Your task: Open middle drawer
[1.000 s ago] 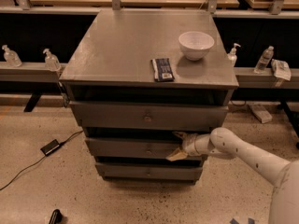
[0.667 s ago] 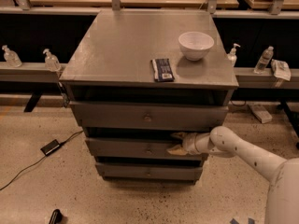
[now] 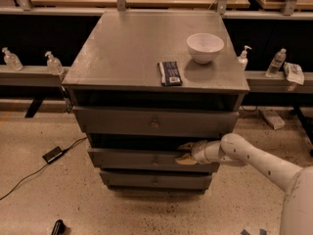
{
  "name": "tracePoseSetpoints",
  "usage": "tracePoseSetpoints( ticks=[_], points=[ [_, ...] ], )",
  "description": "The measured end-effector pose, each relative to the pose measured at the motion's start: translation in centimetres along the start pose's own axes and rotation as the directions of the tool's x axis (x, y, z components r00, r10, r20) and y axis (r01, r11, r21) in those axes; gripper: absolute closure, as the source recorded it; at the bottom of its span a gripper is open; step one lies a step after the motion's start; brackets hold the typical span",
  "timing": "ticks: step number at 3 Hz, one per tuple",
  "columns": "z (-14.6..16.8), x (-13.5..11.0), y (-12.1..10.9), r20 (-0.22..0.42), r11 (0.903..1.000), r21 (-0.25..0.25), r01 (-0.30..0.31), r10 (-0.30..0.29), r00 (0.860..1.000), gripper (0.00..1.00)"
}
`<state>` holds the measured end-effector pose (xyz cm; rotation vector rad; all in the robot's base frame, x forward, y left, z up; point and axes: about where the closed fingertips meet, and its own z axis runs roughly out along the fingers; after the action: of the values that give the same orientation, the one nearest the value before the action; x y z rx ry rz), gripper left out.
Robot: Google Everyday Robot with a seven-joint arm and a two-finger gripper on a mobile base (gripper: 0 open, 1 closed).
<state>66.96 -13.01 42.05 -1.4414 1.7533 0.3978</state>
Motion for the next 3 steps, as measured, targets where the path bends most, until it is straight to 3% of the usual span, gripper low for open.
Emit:
tracePoseSetpoints(
  ticks=[1, 2, 3],
  points=[
    [-0.3, -0.3, -0.1, 0.0, 1.0, 0.0, 0.0, 0.0, 1.0, 1.0],
    [-0.7, 0.0, 1.9, 0.016, 0.9998, -0.005, -0.019, 0.019, 1.0, 1.0],
    [-0.8, -0.2, 1.8, 0.016, 0.9998, -0.005, -0.019, 0.019, 1.0, 0.82]
  ],
)
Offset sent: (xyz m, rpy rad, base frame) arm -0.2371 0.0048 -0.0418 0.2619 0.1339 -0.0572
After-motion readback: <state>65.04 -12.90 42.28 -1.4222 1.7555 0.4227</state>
